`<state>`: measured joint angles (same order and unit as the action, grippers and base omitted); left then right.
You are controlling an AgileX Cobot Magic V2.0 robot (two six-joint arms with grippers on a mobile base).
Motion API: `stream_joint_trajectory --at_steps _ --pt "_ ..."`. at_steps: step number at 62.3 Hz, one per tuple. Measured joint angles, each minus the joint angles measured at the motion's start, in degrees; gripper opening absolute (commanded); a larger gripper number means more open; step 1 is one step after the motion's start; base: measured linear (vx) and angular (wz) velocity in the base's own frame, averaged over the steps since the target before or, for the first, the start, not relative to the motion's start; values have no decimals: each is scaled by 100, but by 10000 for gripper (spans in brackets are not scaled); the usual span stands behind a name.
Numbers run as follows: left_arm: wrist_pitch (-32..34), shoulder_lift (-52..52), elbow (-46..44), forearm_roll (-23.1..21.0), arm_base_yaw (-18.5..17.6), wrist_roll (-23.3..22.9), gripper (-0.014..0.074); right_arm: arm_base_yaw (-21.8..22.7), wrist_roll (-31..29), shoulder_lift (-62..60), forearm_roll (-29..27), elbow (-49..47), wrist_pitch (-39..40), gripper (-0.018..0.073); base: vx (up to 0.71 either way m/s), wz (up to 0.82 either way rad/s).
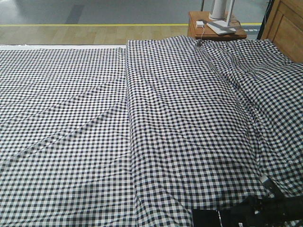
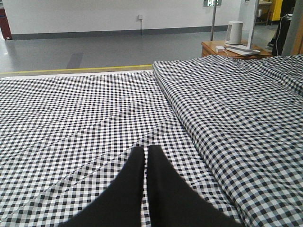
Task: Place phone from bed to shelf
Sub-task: 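Close the right gripper on the black phone's edge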
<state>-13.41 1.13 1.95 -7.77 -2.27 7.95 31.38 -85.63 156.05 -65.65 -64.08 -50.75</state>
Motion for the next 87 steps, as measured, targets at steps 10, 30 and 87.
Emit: stream_joint_trajectory --at_steps 10,30,87 --pt "0 0 0 0 0 0 1 -274 0 0 -1 0 192 571 0 0" --pt "0 0 0 0 0 0 1 -336 10 0 -104 0 221 566 0 0" --pt "0 0 0 0 0 0 1 -342 4 0 102 0 -45 -10 0 0"
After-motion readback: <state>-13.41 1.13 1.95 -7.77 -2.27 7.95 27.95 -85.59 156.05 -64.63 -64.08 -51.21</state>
